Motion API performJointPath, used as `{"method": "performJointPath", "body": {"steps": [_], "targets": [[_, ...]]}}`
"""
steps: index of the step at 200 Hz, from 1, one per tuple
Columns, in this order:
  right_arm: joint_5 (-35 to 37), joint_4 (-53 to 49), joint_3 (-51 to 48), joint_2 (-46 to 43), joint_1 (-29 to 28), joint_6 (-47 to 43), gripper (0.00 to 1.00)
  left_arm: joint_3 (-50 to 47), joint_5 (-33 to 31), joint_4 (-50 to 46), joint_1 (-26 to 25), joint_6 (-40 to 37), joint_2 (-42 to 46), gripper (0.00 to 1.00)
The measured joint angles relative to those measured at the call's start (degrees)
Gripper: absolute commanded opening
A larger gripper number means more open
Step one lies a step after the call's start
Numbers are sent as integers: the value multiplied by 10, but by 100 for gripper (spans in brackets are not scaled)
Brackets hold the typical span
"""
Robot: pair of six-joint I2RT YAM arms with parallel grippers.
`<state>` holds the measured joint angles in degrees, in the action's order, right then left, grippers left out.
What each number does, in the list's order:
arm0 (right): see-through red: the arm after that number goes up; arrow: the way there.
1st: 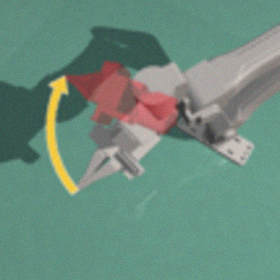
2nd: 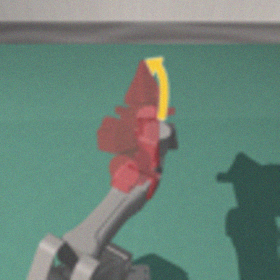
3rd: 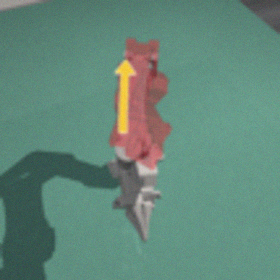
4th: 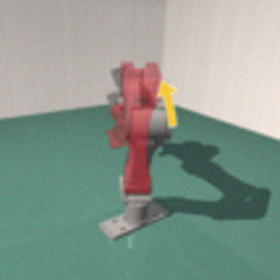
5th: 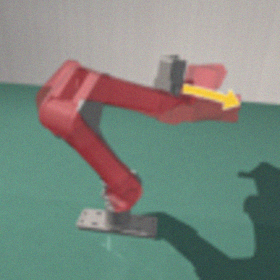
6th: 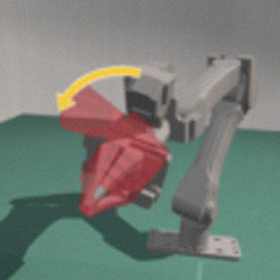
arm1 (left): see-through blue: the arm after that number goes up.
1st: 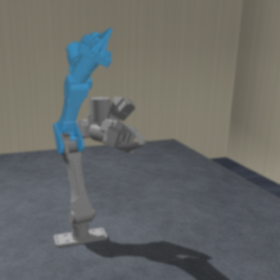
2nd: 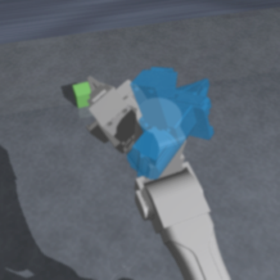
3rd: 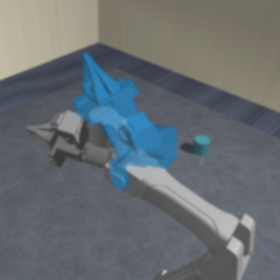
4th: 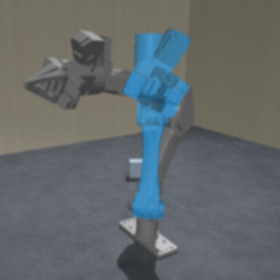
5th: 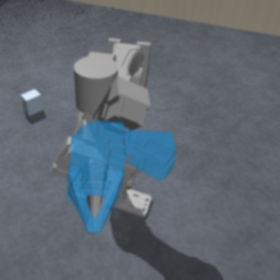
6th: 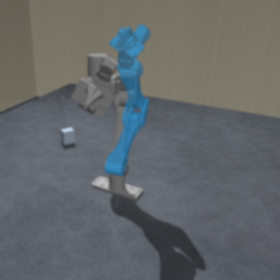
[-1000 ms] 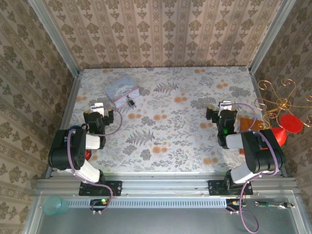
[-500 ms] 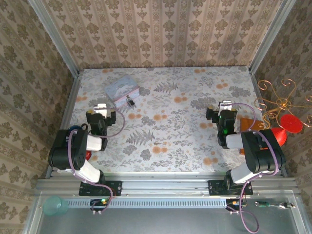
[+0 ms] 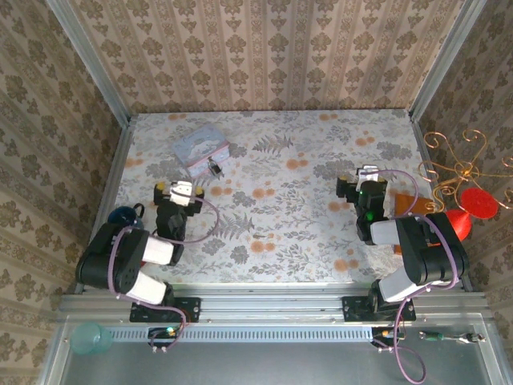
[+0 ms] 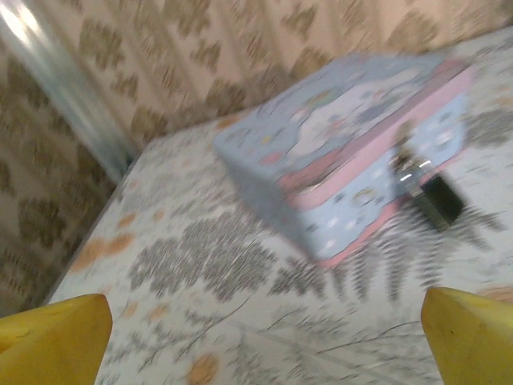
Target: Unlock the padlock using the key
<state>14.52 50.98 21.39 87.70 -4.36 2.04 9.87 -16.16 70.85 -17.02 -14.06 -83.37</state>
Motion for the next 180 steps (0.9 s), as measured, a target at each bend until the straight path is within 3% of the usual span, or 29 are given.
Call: {"method": "performJointPath", "body": {"steps": [41, 73, 97, 123, 142, 180], "targets": [[-2, 14, -9, -2, -2, -6, 100, -9, -68, -46, -58, -14, 125, 100], [-5, 28, -19, -5, -4, -8, 100, 82, -65, -277, -85, 48, 290, 100], [-7, 45, -38, -16, -8, -12, 100, 166, -63, -412, -85, 111, 349, 100], [-6, 35, -51, -54, -28, -29, 100, 178, -68, -532, -84, 184, 410, 100], [-6, -21, -38, -107, -54, -38, 100, 154, -42, -589, -76, 236, 471, 100], [9, -156, -7, -242, -130, -49, 100, 50, 46, -590, -26, 324, 611, 100]]}}
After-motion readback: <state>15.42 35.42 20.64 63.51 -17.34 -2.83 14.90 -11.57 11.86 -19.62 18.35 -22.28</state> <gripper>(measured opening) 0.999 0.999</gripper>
